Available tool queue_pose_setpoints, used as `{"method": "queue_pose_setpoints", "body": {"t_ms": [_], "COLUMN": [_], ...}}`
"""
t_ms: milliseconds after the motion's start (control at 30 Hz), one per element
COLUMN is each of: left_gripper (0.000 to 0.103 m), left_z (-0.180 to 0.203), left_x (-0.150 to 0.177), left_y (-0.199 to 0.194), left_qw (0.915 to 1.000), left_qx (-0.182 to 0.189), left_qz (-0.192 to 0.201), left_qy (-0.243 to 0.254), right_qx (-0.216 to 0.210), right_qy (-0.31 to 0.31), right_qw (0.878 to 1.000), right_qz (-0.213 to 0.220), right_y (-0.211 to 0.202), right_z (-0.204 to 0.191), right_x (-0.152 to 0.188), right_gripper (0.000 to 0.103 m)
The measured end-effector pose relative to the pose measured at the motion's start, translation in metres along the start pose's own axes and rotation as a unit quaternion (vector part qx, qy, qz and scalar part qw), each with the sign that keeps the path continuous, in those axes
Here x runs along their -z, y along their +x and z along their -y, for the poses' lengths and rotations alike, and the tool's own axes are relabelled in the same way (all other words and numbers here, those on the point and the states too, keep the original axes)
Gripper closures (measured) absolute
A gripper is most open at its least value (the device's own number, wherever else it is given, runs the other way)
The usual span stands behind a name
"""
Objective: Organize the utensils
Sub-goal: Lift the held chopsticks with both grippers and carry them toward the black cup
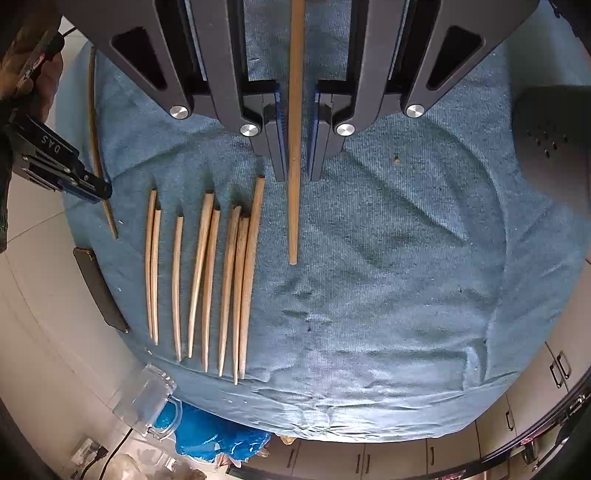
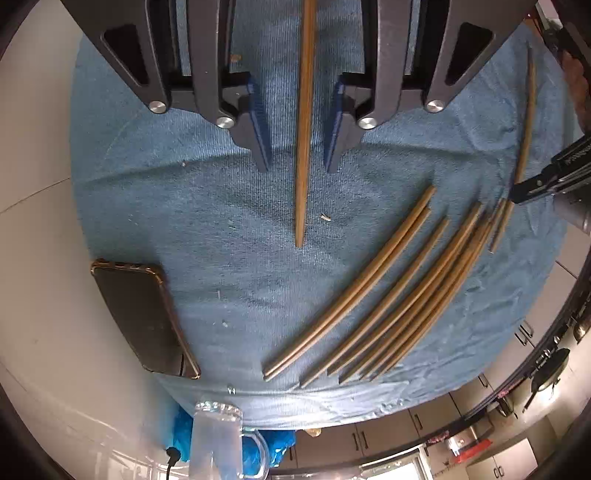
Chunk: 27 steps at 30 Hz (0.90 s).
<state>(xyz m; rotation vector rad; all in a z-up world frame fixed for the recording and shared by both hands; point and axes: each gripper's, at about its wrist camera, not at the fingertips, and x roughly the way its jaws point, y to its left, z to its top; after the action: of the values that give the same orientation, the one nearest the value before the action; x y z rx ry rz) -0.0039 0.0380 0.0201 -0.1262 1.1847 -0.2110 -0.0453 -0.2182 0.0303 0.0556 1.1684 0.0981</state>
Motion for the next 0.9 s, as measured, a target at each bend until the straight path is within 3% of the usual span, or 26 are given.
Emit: {"method": "queue_pose_setpoints", "body": {"t_ms": [100, 500, 700, 800, 900], "left_gripper": [0.093, 0.093, 0.097, 0.097, 0.097], "left_z": [0.001, 0.004, 0.01, 0.015, 0.018], "left_x": [-0.004, -0.021, -0.022, -0.018, -0.008], "left_y": [0.002, 0.013, 0.015, 0.012, -0.01], "left_qw": [1.0, 0.9998, 0.9993, 0.9992, 0.9984], "left_qx": [0.001, -0.017, -0.013, -0.001, 0.007], "left_qz": [-0.005, -0.007, -0.018, -0.011, 0.025], "left_qy": [-0.005, -0.008, 0.03, 0.04, 0.051], "right_qx": [0.003, 0.035, 0.033, 0.029, 0.027], "right_qy": [0.001, -0.014, -0.019, -0.025, -0.02], "right_qw": [1.0, 0.997, 0.996, 0.996, 0.997], "right_qz": [-0.004, -0.063, -0.083, -0.084, -0.076], "right_y": [0.001, 0.015, 0.014, 0.017, 0.013], "right_z": [0.001, -0.011, -0.014, -0.016, -0.017], "right_x": [-0.003, -0.027, -0.025, -0.029, -0.026], "right_gripper": [0.079, 0.079, 0.08, 0.096, 0.096]}}
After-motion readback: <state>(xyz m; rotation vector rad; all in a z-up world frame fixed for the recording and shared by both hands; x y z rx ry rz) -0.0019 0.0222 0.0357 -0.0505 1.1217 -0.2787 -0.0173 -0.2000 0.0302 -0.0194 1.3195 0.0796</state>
